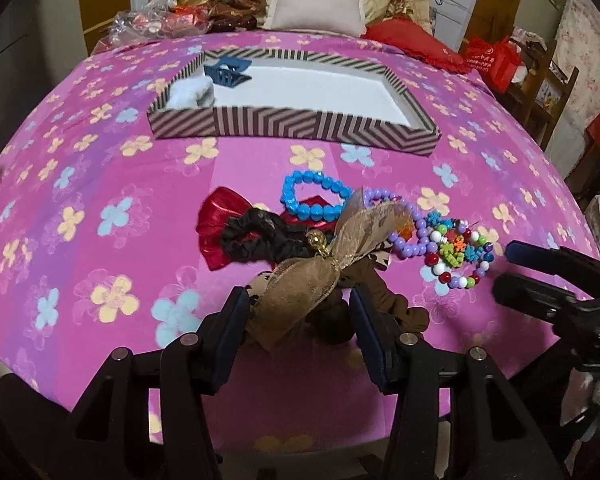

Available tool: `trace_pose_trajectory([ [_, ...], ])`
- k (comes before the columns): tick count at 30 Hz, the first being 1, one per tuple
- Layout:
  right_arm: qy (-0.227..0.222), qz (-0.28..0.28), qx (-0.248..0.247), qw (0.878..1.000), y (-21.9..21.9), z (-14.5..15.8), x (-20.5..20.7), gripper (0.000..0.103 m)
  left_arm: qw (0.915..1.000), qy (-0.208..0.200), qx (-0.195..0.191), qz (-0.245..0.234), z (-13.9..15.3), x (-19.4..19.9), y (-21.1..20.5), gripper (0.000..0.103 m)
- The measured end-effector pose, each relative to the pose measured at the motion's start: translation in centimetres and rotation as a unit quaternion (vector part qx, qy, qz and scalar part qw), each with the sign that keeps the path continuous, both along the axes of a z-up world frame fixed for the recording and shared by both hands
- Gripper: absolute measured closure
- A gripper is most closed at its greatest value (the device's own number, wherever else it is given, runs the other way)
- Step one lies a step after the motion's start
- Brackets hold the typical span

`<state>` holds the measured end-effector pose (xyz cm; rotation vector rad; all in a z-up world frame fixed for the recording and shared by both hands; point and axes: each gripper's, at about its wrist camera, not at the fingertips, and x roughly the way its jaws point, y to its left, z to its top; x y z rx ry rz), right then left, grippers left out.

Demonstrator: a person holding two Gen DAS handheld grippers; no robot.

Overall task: Organize jewelry
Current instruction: 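Grasp the brown scrunchie with tan ribbon bow with the left tool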

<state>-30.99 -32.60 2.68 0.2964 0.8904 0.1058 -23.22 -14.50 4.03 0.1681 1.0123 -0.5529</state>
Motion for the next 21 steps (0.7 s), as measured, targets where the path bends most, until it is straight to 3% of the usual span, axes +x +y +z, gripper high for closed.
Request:
trace_pose_trajectory([
  [2,0.002,-0.002,0.002,1.0,-0.2,-0.1,0.0,0.023,1.0,0.0,0.001,-0.005,-0.4,0.0,-0.4,0.06],
  [3,0.002,-0.002,0.004,1.0,-0.3,-0.2,0.0,0.023,1.0,-0.005,-0.002,-0.008,-0.5,-0.1,-0.5,0.066],
  [4,0.002,-0.003,0.004,1.0,-0.3,-0.2,0.1,0.023,0.9999,-0.007,-0.002,-0.01,-0.7,-0.1,-0.6,0.082],
  [5,0.002,-0.002,0.004,1.0,-0.3,-0.2,0.1,0.023,1.0,-0.003,-0.003,-0.009,-0.8,0.0,-0.6,0.089],
  [7,0.003,0.002,0.001,1.0,-0.1,-0.3,0.4,0.023,0.9997,0.007,-0.022,-0.006,-0.7,0.3,0.0,0.094],
  [13,0.004,0.025,-0.017,1.0,1.4,-0.5,1.2,0.023,0.9966,-0.001,-0.073,0.038,2.4,2.1,4.4,0.095],
  [21,0.007,0.077,-0.041,0.996,4.9,-0.6,3.4,0.03,0.9894,-0.02,-0.087,0.115,4.0,4.6,9.7,0.095],
])
